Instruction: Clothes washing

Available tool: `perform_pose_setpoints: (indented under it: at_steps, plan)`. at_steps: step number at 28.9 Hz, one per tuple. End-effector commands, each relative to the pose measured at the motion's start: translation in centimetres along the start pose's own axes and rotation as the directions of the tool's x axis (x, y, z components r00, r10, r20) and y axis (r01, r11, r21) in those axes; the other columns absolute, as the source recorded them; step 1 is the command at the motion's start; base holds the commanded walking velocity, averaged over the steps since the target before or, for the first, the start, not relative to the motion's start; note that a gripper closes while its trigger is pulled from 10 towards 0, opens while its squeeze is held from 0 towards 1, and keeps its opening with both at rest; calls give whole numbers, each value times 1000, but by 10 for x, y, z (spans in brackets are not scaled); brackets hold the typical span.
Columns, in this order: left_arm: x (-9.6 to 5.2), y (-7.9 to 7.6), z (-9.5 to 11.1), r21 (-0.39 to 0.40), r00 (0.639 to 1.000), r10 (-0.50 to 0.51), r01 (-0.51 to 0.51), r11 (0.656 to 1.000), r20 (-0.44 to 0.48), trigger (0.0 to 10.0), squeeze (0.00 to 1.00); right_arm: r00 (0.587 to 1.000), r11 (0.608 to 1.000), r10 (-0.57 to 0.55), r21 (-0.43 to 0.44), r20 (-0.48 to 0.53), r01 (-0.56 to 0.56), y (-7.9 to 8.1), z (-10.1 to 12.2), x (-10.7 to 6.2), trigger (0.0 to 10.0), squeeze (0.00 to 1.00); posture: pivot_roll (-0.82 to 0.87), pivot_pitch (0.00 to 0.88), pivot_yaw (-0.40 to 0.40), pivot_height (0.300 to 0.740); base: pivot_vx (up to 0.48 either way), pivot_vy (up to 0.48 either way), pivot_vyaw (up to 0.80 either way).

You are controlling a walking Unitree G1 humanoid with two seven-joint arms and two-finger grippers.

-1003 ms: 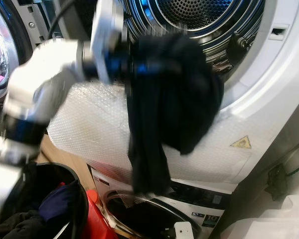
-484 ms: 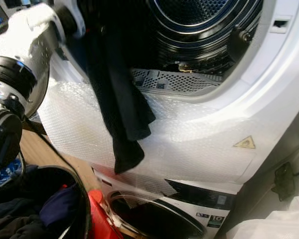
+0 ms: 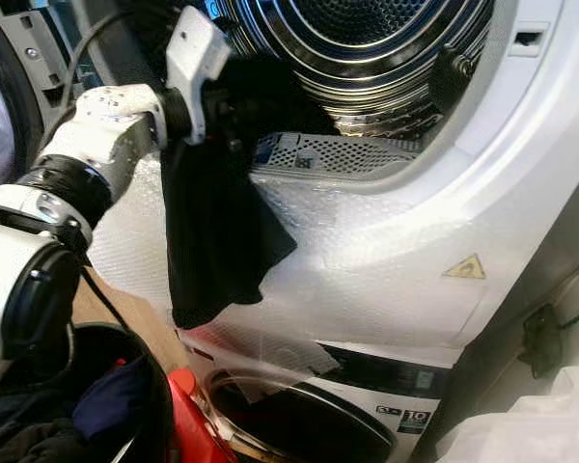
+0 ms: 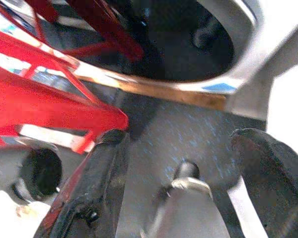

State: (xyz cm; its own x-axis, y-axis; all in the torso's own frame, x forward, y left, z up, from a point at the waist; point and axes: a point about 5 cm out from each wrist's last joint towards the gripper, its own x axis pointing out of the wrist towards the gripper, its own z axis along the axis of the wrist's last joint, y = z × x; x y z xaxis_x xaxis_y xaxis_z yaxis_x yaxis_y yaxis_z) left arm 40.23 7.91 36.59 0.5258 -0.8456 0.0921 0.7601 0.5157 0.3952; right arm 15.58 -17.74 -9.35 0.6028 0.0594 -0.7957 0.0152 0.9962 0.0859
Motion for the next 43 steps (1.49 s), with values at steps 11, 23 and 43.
perform_pose_setpoints:
  at_steps: [11,23,43]
  plan:
    - [3,17,77,-20,925,224,-229,973,308,10000,0,946,974,227,-43,229,-224,30,55,8,10000,0,-69,0,82,740,0,0,0]
    - [-1,13,27,-55,976,165,-158,986,145,10000,1000,740,836,543,-173,398,-520,47,87,-12,10000,0,-115,0,69,740,0,0,0]
    - [-12,18,9,-92,979,176,-167,982,100,10000,1000,352,396,918,-488,183,-778,47,130,-102,10000,0,-150,0,64,740,0,0,0]
